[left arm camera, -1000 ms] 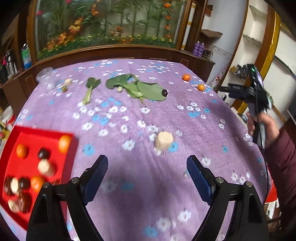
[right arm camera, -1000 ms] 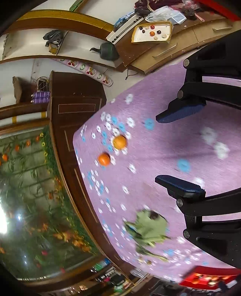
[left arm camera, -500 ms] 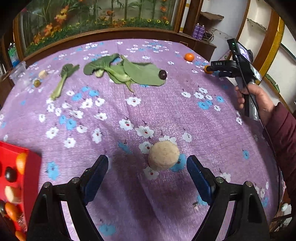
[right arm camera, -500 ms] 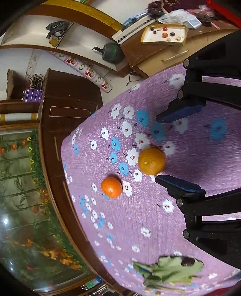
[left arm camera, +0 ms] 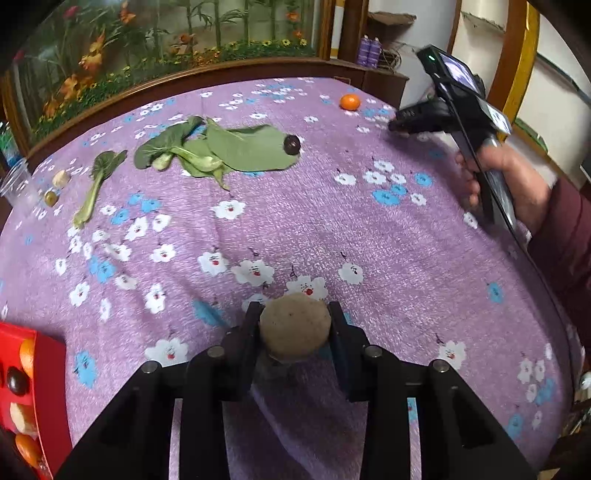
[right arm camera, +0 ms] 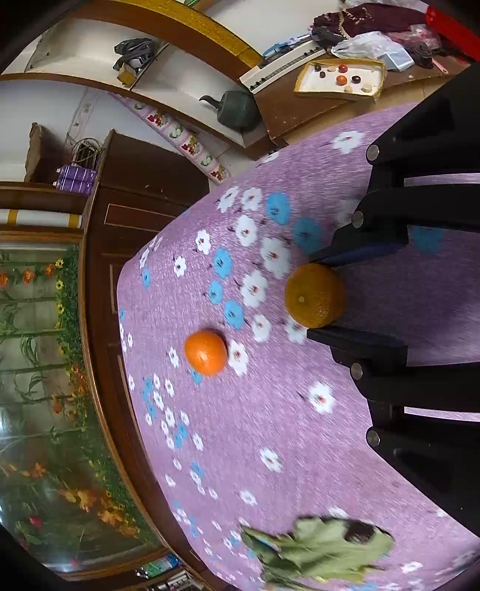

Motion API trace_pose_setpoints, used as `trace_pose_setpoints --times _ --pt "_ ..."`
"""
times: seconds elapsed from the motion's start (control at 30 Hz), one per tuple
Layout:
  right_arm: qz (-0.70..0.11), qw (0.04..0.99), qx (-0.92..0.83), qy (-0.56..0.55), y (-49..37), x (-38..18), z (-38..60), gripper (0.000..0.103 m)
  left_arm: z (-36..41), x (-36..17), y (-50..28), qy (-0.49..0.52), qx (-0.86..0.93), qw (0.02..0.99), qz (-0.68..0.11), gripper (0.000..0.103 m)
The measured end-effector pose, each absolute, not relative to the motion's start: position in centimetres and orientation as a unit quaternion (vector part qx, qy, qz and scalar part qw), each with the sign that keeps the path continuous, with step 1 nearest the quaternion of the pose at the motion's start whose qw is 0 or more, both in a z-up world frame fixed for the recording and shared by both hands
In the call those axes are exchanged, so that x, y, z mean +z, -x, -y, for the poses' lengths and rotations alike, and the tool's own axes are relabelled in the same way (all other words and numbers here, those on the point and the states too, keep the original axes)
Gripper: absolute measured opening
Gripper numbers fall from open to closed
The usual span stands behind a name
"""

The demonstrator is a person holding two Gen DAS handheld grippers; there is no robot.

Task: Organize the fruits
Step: 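Grasp a round beige bun with the left gripper while the right gripper grasps an orange, then lower the bun and orange into the red tray and open both grippers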

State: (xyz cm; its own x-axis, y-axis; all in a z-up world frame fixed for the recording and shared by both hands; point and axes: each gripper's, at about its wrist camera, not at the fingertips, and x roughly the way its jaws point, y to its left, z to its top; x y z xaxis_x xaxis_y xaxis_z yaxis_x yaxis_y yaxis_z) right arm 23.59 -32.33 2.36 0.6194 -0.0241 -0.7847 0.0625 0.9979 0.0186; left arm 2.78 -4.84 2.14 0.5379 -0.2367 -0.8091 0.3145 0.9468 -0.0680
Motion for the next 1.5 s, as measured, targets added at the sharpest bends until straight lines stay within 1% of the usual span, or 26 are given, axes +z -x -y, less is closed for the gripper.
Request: trace_pose_setpoints --times 0.27,0.5,0.67,0.8,1.0,1.27,1.5 --pt "-0.420 0.906 0.042 -0.036 -15.8 6.4 28.9 0.034 0.6 5.6 1.0 0.019 -0.146 0.893 -0.425 0.034" --pt "-0.410 0.903 0.118 -0.047 -9.0 9.1 23.3 0.035 -6.8 7.1 5.6 0.090 -0.105 0.904 -0.405 0.034" --pt "-0.410 0.892 0.187 -0.039 -5.0 10.3 16.9 0.035 -13.5 7.7 9.0 0.139 -0.046 0.911 -0.384 0.034" --pt "-0.412 0.878 0.240 -0.030 -2.7 10.1 10.9 0.035 -18.6 7.7 11.5 0.150 0.026 0.916 -0.370 0.034" --pt "-0.423 0.852 0.309 -0.021 0.0 8.6 2.5 0.036 -24.2 6.6 13.8 0.155 0.108 0.912 -0.364 0.034" --pt "-0.438 0.815 0.379 0.016 3.5 6.1 -6.3 0.036 -26.5 5.3 13.9 0.170 0.128 0.904 -0.370 0.034" --pt "-0.440 0.800 0.405 0.044 5.5 4.6 -10.6 0.036 -27.9 5.0 13.8 0.188 0.139 0.901 -0.365 0.035"
